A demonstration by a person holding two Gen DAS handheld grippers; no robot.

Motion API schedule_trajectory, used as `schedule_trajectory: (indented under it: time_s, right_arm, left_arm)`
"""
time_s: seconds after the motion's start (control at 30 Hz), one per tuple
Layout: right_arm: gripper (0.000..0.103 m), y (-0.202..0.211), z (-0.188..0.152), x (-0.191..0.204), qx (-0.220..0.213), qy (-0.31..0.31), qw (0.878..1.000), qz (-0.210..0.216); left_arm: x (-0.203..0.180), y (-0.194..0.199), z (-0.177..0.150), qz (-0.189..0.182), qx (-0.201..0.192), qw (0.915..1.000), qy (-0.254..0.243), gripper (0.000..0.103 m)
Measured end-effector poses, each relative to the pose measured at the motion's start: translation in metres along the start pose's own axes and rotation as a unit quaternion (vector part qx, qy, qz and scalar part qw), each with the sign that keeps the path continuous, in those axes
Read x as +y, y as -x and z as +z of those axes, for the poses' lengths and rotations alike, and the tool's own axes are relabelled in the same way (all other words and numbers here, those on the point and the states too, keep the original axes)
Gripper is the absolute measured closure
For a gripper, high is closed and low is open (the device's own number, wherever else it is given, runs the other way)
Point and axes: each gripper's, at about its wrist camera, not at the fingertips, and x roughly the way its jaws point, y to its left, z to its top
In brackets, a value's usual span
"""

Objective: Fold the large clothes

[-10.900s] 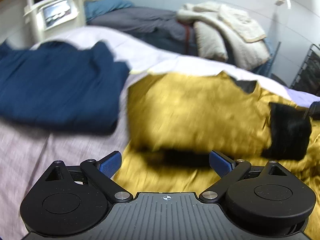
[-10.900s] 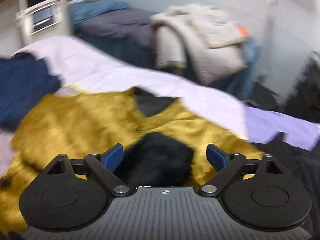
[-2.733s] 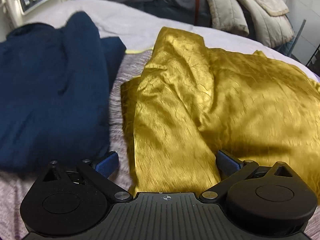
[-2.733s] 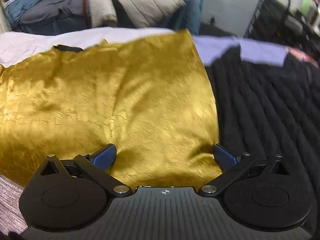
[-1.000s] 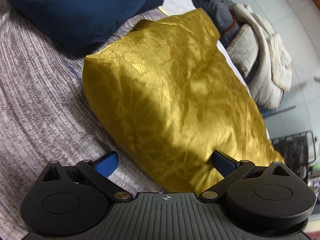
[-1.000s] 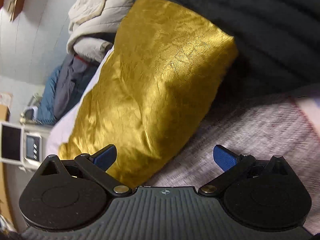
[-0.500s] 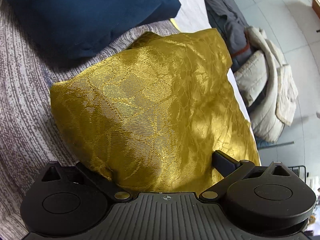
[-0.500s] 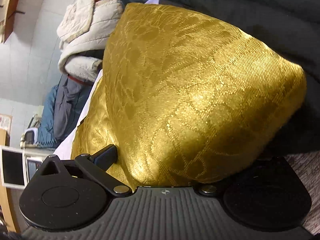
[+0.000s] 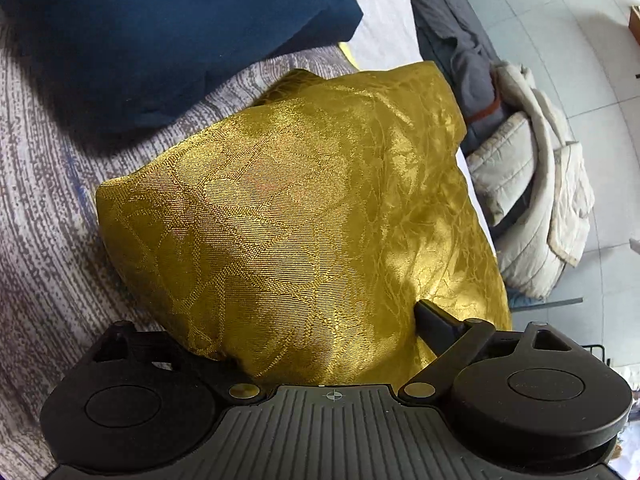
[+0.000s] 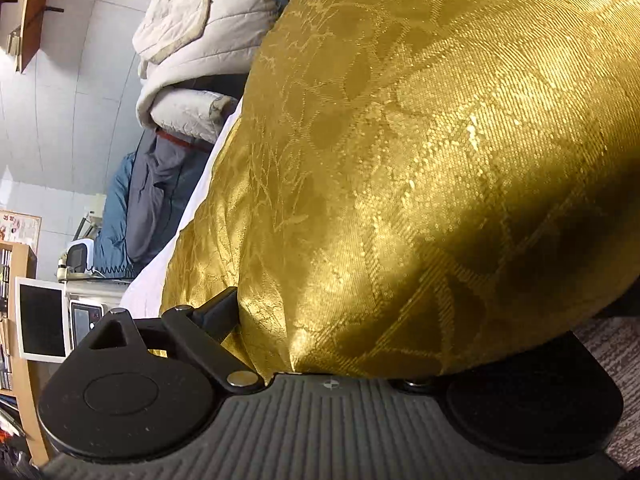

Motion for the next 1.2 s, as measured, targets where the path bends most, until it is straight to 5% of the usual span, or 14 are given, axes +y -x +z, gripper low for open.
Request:
schedule_trajectory:
  time_s: [0.43,0.53,0.6,0.73,0.87,1.07,1.2]
  right_arm:
    - [0.008,0.020,0.018,-0.036,0.004,-0.084,0.995,0.051]
    - [0.029,0.015,0.018,-0.023,0.013,-0.053,0.998,0.015]
    - [0.053,0.015,0.015,-0.009,0.008,-0.023,1.000,-0.008]
    - [0.074,0.026,0.011,0.032,-0.004,0.085,0.996,-0.036]
    - [0.083,0.045,0.007,0.075,-0.031,0.207,0.977,-0.049]
    - [0.086,0.101,0.021,0.139,-0.120,0.306,0.944,-0.024]
    - [0.086,0.174,0.041,0.149,-0.197,0.338,0.920,-0.016]
  left_arm:
    - [-0.009,0.000,0.000,0.024,0.003,0.9993,-0.028,0.000]
    - [-0.015,0.003,-0.002,0.034,0.004,0.9982,-0.048,0.002]
    - [-0.021,0.007,-0.003,0.038,0.003,0.9970,-0.067,0.006]
    - [-0.031,0.018,-0.005,0.038,0.002,0.9957,-0.084,0.015]
    - [-0.047,0.034,-0.016,0.011,-0.004,0.9925,-0.122,0.023]
    - [-0.106,0.033,-0.046,-0.084,0.026,0.9852,-0.147,0.026]
    - [-0.161,0.017,-0.087,-0.164,0.076,0.9677,-0.175,0.027]
